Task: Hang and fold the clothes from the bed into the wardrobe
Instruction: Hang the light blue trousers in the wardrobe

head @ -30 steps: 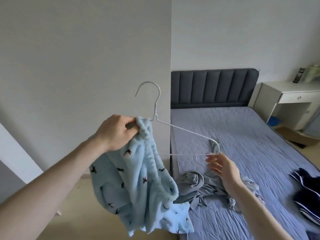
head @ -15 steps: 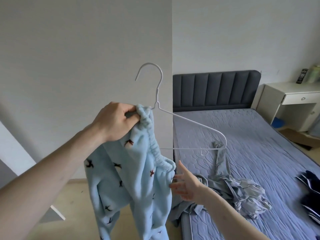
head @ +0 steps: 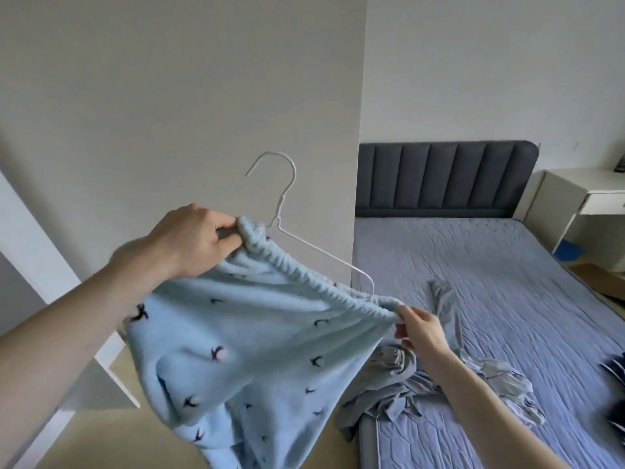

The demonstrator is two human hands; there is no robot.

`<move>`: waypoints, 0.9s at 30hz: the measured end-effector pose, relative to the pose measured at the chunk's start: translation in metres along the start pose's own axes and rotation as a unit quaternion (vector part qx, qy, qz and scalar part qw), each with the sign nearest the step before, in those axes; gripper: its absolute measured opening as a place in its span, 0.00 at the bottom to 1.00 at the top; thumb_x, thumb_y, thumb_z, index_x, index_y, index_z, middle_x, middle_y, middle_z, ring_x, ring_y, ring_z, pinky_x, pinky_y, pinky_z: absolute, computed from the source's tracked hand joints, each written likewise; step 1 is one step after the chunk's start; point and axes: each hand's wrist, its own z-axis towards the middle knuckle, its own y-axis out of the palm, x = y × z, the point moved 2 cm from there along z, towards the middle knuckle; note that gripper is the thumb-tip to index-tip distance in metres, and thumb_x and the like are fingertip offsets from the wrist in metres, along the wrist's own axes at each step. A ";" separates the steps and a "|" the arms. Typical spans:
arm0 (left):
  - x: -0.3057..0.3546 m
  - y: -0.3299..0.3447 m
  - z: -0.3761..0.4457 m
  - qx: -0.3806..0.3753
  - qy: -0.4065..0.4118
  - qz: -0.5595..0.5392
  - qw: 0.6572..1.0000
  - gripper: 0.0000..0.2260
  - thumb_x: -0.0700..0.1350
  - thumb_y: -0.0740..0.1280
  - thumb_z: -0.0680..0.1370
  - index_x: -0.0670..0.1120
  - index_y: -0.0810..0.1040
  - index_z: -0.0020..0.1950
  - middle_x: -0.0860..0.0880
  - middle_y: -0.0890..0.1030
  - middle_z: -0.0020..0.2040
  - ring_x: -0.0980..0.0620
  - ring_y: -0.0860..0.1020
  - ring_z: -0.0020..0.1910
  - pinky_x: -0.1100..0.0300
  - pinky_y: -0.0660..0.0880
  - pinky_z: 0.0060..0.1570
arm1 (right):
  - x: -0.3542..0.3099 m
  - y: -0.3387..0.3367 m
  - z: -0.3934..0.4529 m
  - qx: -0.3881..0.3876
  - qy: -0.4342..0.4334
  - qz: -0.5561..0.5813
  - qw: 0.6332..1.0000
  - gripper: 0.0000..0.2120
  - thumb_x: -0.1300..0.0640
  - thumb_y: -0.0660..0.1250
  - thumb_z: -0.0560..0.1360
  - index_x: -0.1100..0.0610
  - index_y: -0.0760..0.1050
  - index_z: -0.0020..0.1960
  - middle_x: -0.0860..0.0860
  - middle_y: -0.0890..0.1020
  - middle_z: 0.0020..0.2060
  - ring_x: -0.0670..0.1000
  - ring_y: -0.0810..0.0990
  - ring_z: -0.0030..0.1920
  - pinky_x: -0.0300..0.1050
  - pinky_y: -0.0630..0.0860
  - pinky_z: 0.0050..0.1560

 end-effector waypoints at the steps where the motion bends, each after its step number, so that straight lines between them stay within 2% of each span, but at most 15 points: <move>1: -0.009 0.004 -0.005 -0.003 0.002 0.023 1.000 0.11 0.56 0.66 0.76 0.51 0.81 0.40 0.54 0.80 0.31 0.46 0.75 0.31 0.57 0.67 0.33 | -0.006 -0.012 0.001 0.016 -0.024 0.017 0.999 0.12 0.52 0.68 0.79 0.57 0.83 0.42 0.54 0.81 0.30 0.48 0.77 0.27 0.41 0.71 0.26; 4: -0.024 0.021 -0.018 -0.018 0.027 0.071 0.997 0.19 0.62 0.59 0.73 0.51 0.81 0.40 0.51 0.82 0.34 0.43 0.78 0.34 0.57 0.69 0.33 | -0.036 -0.031 -0.002 0.044 -0.094 0.027 0.994 0.12 0.53 0.67 0.78 0.53 0.83 0.37 0.53 0.81 0.30 0.48 0.76 0.28 0.41 0.71 0.26; 7: -0.021 0.045 -0.020 -0.042 0.050 0.100 0.993 0.19 0.63 0.56 0.72 0.50 0.76 0.39 0.52 0.83 0.37 0.42 0.80 0.37 0.56 0.67 0.33 | -0.080 -0.027 -0.014 0.044 -0.149 0.029 0.987 0.12 0.54 0.66 0.76 0.52 0.82 0.35 0.51 0.81 0.28 0.49 0.75 0.29 0.45 0.72 0.29; 10: -0.009 0.070 -0.018 -0.060 0.025 0.116 0.991 0.17 0.62 0.54 0.74 0.53 0.77 0.42 0.51 0.84 0.41 0.42 0.81 0.39 0.56 0.65 0.33 | -0.130 -0.005 -0.042 -0.024 -0.225 0.023 0.974 0.12 0.59 0.66 0.77 0.54 0.80 0.35 0.50 0.80 0.29 0.49 0.77 0.29 0.45 0.73 0.29; 12: 0.001 0.083 -0.014 -0.067 -0.026 0.085 0.994 0.19 0.61 0.53 0.75 0.50 0.76 0.40 0.51 0.81 0.37 0.42 0.79 0.37 0.55 0.68 0.33 | -0.157 0.019 -0.073 -0.113 -0.281 0.002 0.953 0.08 0.61 0.66 0.77 0.59 0.79 0.40 0.52 0.81 0.30 0.48 0.79 0.30 0.44 0.74 0.27; 14: 0.011 0.092 -0.009 -0.079 -0.099 0.000 0.992 0.19 0.61 0.52 0.75 0.49 0.72 0.36 0.53 0.75 0.33 0.43 0.76 0.36 0.55 0.68 0.34 | -0.169 0.044 -0.109 -0.223 -0.320 -0.044 0.920 0.07 0.60 0.66 0.76 0.59 0.78 0.40 0.55 0.81 0.31 0.48 0.80 0.30 0.41 0.74 0.29; 16: 0.020 0.096 -0.005 -0.085 -0.161 -0.076 0.980 0.17 0.61 0.57 0.77 0.52 0.72 0.35 0.52 0.77 0.34 0.42 0.77 0.38 0.55 0.69 0.36 | -0.162 0.063 -0.135 -0.339 -0.333 -0.160 0.865 0.09 0.60 0.66 0.77 0.54 0.75 0.38 0.50 0.82 0.31 0.44 0.80 0.30 0.36 0.75 0.33; 18: 0.027 0.097 -0.004 -0.057 -0.172 -0.124 0.976 0.15 0.62 0.58 0.74 0.55 0.76 0.36 0.52 0.82 0.37 0.43 0.79 0.39 0.53 0.74 0.38 | -0.145 0.064 -0.141 -0.432 -0.302 -0.313 0.790 0.07 0.54 0.67 0.79 0.52 0.77 0.41 0.45 0.83 0.36 0.44 0.83 0.35 0.41 0.80 0.41; 19: 0.031 0.097 -0.005 -0.040 -0.166 -0.147 0.974 0.15 0.63 0.57 0.73 0.55 0.77 0.37 0.53 0.83 0.37 0.44 0.80 0.39 0.53 0.75 0.38 | -0.137 0.057 -0.136 -0.450 -0.276 -0.364 0.767 0.07 0.49 0.68 0.79 0.51 0.79 0.45 0.44 0.84 0.40 0.44 0.84 0.38 0.45 0.82 0.46; 20: 0.034 0.097 -0.007 -0.026 -0.161 -0.168 0.972 0.16 0.63 0.56 0.72 0.55 0.78 0.37 0.53 0.83 0.35 0.46 0.80 0.37 0.53 0.74 0.36 | -0.132 0.047 -0.126 -0.444 -0.260 -0.386 0.765 0.08 0.45 0.69 0.78 0.49 0.80 0.48 0.43 0.85 0.42 0.44 0.84 0.40 0.47 0.83 0.48; 21: 0.036 0.097 -0.007 -0.015 -0.158 -0.185 0.970 0.16 0.63 0.56 0.71 0.55 0.79 0.37 0.54 0.82 0.33 0.49 0.80 0.35 0.53 0.74 0.35 | -0.130 0.036 -0.113 -0.416 -0.263 -0.382 0.782 0.09 0.42 0.70 0.77 0.46 0.81 0.49 0.41 0.84 0.43 0.44 0.84 0.41 0.47 0.83 0.49; 22: 0.039 0.098 -0.008 -0.003 -0.159 -0.203 0.966 0.17 0.62 0.57 0.72 0.54 0.79 0.37 0.55 0.80 0.31 0.51 0.79 0.33 0.53 0.74 0.35 | -0.131 0.024 -0.096 -0.366 -0.282 -0.364 0.809 0.08 0.42 0.71 0.77 0.45 0.82 0.49 0.40 0.84 0.43 0.43 0.84 0.42 0.46 0.83 0.48; 24: 0.043 0.098 -0.008 0.014 -0.163 -0.241 0.957 0.17 0.60 0.59 0.73 0.50 0.79 0.37 0.54 0.78 0.28 0.52 0.75 0.30 0.49 0.74 0.36 | -0.139 -0.002 -0.063 -0.208 -0.353 -0.316 0.856 0.04 0.45 0.73 0.76 0.42 0.81 0.49 0.37 0.83 0.45 0.41 0.81 0.47 0.43 0.80 0.49; 26: 0.049 0.097 -0.008 0.034 -0.166 -0.277 0.946 0.18 0.59 0.61 0.75 0.47 0.78 0.36 0.51 0.77 0.28 0.54 0.71 0.30 0.48 0.74 0.36 | -0.147 -0.023 -0.026 -0.085 -0.414 -0.327 0.845 0.12 0.47 0.73 0.76 0.41 0.78 0.58 0.36 0.80 0.53 0.40 0.76 0.54 0.44 0.75 0.56; 27: 0.051 0.095 -0.007 0.045 -0.168 -0.288 0.942 0.17 0.59 0.61 0.75 0.48 0.78 0.35 0.51 0.77 0.28 0.55 0.71 0.30 0.50 0.73 0.36 | -0.149 -0.030 -0.009 -0.066 -0.416 -0.352 0.836 0.17 0.46 0.73 0.76 0.42 0.75 0.64 0.36 0.77 0.58 0.42 0.73 0.58 0.46 0.72 0.61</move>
